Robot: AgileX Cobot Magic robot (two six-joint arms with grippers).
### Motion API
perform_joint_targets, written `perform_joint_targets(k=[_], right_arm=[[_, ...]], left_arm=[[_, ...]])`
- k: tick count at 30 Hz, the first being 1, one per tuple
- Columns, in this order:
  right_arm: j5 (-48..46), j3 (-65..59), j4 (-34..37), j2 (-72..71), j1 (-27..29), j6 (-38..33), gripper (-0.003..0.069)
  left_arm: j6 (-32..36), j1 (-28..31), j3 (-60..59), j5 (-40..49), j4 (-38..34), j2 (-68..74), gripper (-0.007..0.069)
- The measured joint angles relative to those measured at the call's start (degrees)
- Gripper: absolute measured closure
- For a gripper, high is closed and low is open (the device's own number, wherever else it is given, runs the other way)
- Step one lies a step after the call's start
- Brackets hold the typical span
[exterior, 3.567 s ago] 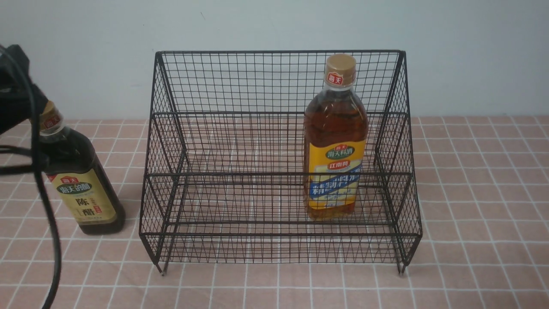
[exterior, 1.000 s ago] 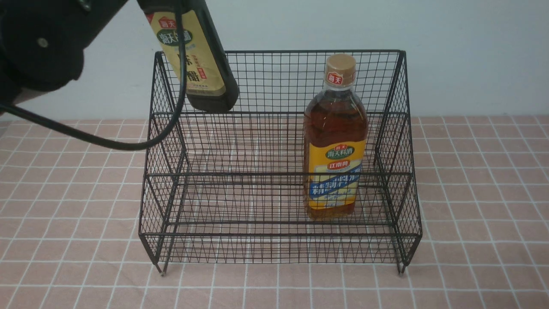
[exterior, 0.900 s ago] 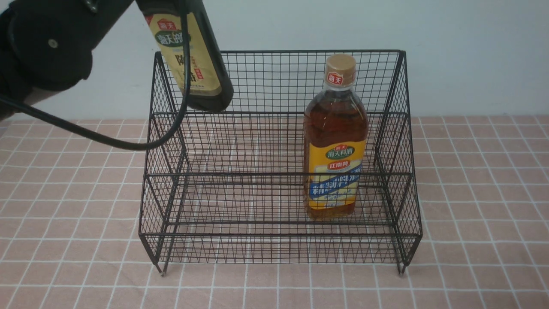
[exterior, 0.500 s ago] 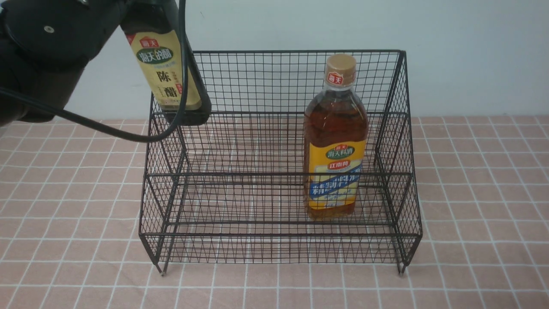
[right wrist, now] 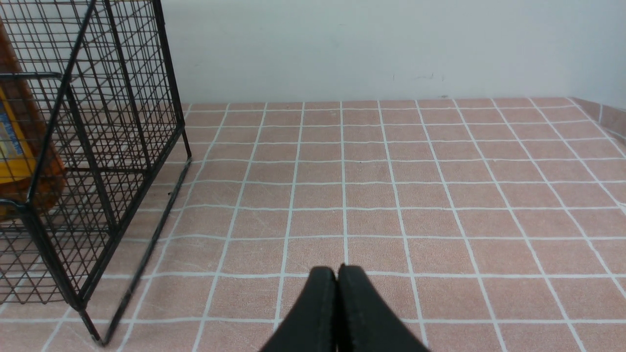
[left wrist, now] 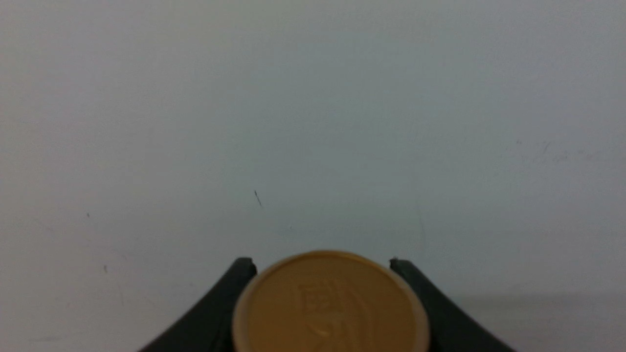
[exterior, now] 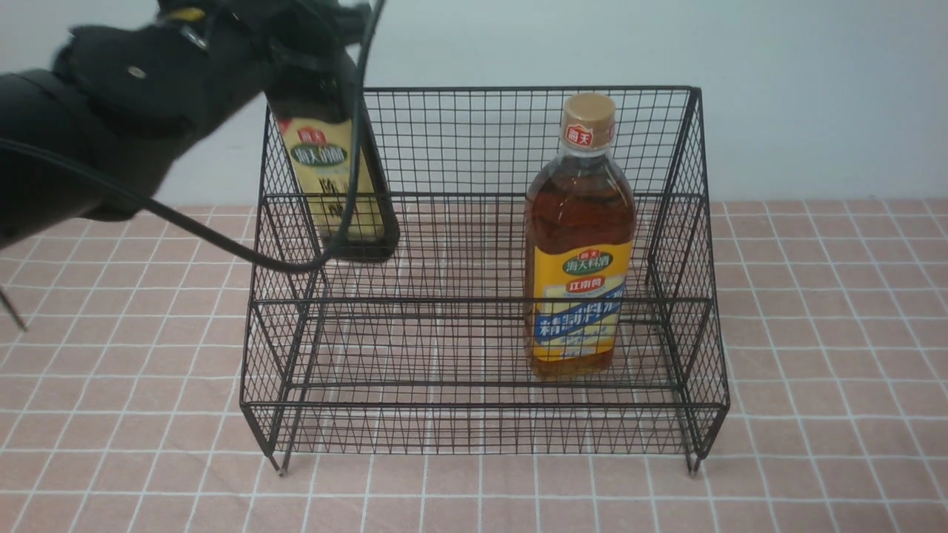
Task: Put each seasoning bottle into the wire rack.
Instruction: Use the left arm to put the condiment bottle back on the shelf
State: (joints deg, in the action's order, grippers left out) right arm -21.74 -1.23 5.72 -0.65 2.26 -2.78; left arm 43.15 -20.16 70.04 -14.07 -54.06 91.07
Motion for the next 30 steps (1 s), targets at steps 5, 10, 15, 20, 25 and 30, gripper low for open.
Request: perform_joint_targets(k=[5,10,15,20,25,30], right_arm=[[0.0,0.0,0.0,0.0,0.0,0.0,0.0673],[0.0,0.0,0.0,0.0,0.0,0.0,0.0673],[0.0,0.0,0.0,0.0,0.0,0.0,0.0673],[0.0,0.0,0.1,0.0,0.0,0.0,0.0673],[0.0,0.0,0.1,0.0,0.0,0.0,0.0673],[0.0,0.0,0.1,0.0,0.0,0.0,0.0673]], left_arm=[[0.0,0.0,0.0,0.8,-0.1,2.8,0.0323],[0.0,0.0,0.0,1.9,0.0,4.2,0.0323],[0.9,0.0,0.0,2.2,0.0,5.1,0.0323],[6.8,0.0,0.7,3.1,0.2,4.5,0.0249],[11.6,0.0,0.9,5.8,0.3,1.5,0.0144],[12.1,0.0,0.9,11.2,0.4,-5.6,0.0141]])
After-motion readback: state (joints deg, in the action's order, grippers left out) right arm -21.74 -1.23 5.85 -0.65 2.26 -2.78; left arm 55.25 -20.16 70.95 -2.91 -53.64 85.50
